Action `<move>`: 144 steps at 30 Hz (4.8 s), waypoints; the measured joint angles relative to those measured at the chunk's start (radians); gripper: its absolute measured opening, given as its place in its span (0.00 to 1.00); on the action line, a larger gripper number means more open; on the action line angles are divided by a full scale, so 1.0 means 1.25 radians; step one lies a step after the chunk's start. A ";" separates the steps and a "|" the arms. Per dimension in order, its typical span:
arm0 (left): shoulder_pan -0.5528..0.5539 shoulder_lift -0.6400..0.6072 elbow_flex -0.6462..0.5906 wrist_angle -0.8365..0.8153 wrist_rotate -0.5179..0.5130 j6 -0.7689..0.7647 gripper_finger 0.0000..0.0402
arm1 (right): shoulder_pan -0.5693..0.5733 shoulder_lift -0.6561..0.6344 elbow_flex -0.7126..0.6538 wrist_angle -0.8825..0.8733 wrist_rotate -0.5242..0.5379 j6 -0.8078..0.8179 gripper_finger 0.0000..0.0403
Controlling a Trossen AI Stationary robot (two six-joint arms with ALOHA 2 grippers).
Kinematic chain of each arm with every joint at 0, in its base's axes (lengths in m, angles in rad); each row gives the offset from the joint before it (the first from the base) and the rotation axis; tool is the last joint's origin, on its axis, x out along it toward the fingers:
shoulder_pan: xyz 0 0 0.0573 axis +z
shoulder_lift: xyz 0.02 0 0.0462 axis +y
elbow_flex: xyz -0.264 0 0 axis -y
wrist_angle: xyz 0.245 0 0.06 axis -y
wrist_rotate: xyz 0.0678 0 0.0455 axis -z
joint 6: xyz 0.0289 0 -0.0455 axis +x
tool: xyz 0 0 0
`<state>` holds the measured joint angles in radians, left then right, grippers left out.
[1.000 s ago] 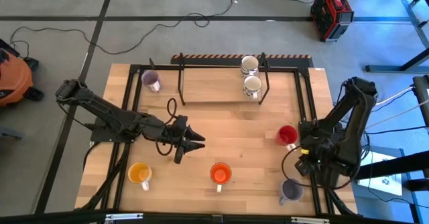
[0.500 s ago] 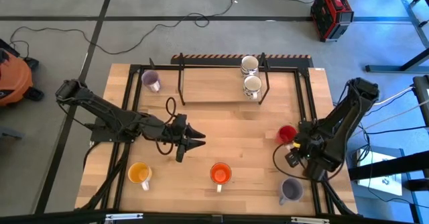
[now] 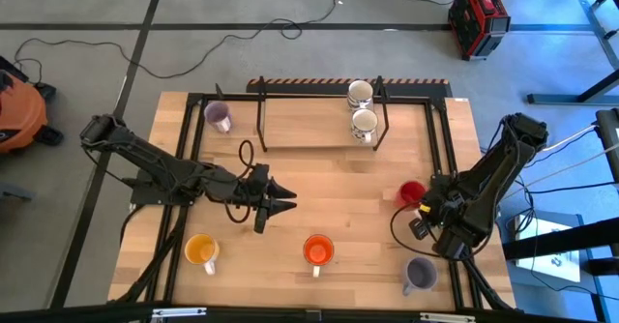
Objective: Place coffee mugs
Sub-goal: Put the red mug on the shelf
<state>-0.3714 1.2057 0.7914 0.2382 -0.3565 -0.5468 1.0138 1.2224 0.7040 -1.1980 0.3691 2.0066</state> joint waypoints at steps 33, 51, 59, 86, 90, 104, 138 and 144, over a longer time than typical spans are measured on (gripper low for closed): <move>0.004 -0.307 -0.002 -0.343 0.001 0.082 0.34 | -0.265 0.087 0.225 0.247 0.166 -0.488 0.09; 0.004 -0.418 -0.001 -0.455 -0.003 0.195 0.34 | -0.561 0.397 0.601 0.268 0.129 -0.785 0.09; 0.004 -0.397 -0.015 -0.454 -0.004 0.216 0.34 | -0.646 0.531 0.678 0.264 0.036 -0.781 0.09; 0.005 -0.292 -0.017 -0.441 -0.046 0.214 0.34 | -0.702 0.636 0.682 0.307 0.000 -0.711 0.09; 0.005 -0.282 -0.016 -0.426 -0.046 0.213 0.34 | -0.702 0.648 0.684 0.337 -0.006 -0.712 0.18; 0.005 -0.210 -0.016 -0.404 -0.053 0.132 0.34 | -0.653 0.507 0.705 0.260 0.031 -0.938 0.56; 0.100 0.474 0.012 0.148 -0.099 -0.109 0.34 | -0.160 0.308 0.486 -0.293 0.325 -0.326 0.56; 0.132 0.481 0.012 0.152 -0.107 -0.099 0.34 | -0.150 0.308 0.457 -0.287 0.312 -0.268 0.56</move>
<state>-0.2069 1.8068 0.8059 0.4282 -0.4904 -0.6708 0.8268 1.6070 1.2757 -1.5568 0.7585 1.6721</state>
